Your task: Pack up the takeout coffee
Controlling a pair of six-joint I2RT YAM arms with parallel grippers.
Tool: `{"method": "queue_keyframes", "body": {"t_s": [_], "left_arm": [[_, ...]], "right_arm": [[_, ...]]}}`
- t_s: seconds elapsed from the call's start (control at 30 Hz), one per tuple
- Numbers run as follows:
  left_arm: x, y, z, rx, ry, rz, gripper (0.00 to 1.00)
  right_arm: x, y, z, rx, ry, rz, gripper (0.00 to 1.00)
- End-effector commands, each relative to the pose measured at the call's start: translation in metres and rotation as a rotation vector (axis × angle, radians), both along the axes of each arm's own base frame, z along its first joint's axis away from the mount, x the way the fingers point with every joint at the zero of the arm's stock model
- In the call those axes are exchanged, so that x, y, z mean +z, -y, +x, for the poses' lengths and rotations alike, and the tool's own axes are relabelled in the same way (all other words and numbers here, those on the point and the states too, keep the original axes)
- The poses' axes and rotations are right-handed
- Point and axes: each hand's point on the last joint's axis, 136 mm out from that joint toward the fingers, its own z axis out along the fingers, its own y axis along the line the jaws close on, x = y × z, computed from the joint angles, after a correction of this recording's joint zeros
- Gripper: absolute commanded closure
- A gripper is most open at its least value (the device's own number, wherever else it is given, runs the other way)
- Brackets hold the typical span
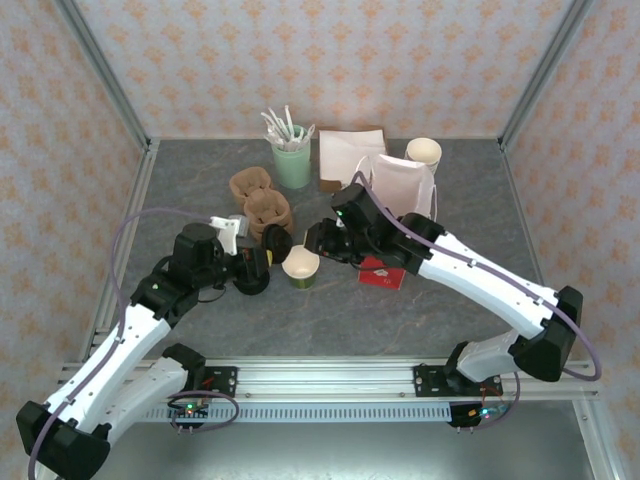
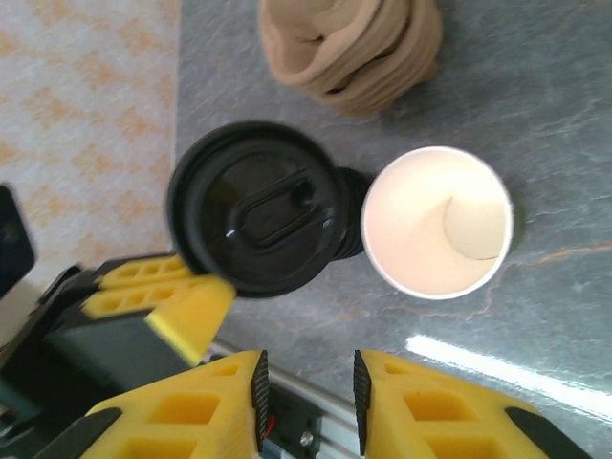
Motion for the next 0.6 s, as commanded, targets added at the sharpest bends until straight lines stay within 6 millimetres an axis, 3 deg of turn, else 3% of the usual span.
{"method": "queue_keyframes", "body": {"t_s": [0.0, 0.2, 0.57], "left_arm": [[-0.001, 0.004, -0.009, -0.018, -0.048, -0.063, 0.88], [-0.006, 0.008, -0.005, -0.028, -0.048, -0.073, 0.88], [-0.009, 0.014, -0.002, -0.039, -0.078, -0.107, 0.88]], "right_arm": [[-0.024, 0.016, 0.017, -0.116, 0.016, -0.109, 0.69], [-0.052, 0.045, 0.027, -0.204, 0.032, -0.308, 0.70], [-0.060, 0.105, 0.023, -0.276, 0.060, -0.550, 0.73]]}}
